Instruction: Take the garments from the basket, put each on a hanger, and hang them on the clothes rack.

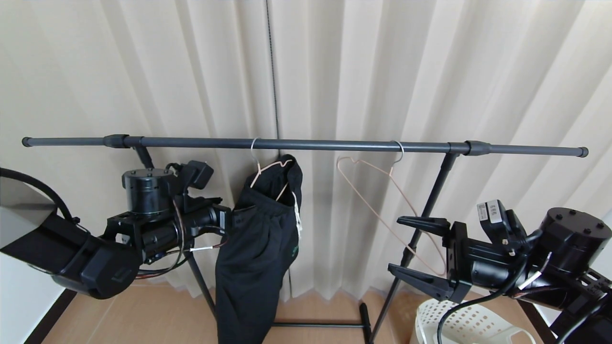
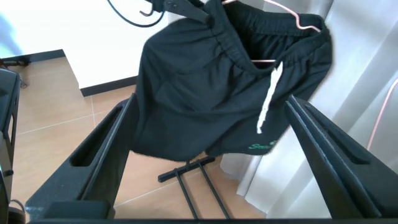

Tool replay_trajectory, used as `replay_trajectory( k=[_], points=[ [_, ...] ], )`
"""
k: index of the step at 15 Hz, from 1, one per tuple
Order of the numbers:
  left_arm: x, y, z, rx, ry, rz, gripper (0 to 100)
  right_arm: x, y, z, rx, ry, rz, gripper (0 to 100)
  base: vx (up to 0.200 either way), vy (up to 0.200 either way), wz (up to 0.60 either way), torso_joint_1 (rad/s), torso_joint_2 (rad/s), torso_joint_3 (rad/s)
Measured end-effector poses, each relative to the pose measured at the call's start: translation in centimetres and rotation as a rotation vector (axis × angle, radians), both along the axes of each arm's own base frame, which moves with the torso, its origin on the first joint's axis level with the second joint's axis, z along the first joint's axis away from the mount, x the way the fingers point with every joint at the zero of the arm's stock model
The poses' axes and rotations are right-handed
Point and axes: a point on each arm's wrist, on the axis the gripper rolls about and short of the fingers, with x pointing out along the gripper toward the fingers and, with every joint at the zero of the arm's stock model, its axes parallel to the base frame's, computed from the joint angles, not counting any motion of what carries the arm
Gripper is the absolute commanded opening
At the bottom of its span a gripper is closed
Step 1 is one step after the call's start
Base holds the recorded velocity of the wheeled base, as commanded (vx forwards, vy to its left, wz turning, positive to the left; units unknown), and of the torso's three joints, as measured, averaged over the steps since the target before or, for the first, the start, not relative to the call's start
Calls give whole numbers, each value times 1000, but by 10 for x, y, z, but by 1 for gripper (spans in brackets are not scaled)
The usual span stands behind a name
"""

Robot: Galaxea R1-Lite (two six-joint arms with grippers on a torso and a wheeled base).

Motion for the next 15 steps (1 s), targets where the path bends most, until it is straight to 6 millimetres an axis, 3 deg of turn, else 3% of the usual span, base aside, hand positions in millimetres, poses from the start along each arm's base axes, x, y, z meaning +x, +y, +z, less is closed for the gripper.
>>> replay_trajectory(
  k=[7, 12, 15],
  points=[
    [-84, 22, 28, -13, -57, 1, 100, -3, -4, 12, 8, -43, -55, 100, 0, 0, 0, 0, 0, 0],
    [-147, 38, 52, -39, -149, 1, 100, -12, -21, 30, -57, -45, -355, 100, 0, 0, 0, 0, 0, 0],
    [-189, 48, 52, -11, -86, -5, 100, -36, -28, 45, -126, 36, -499, 100, 0, 0, 0, 0, 0, 0]
  ],
)
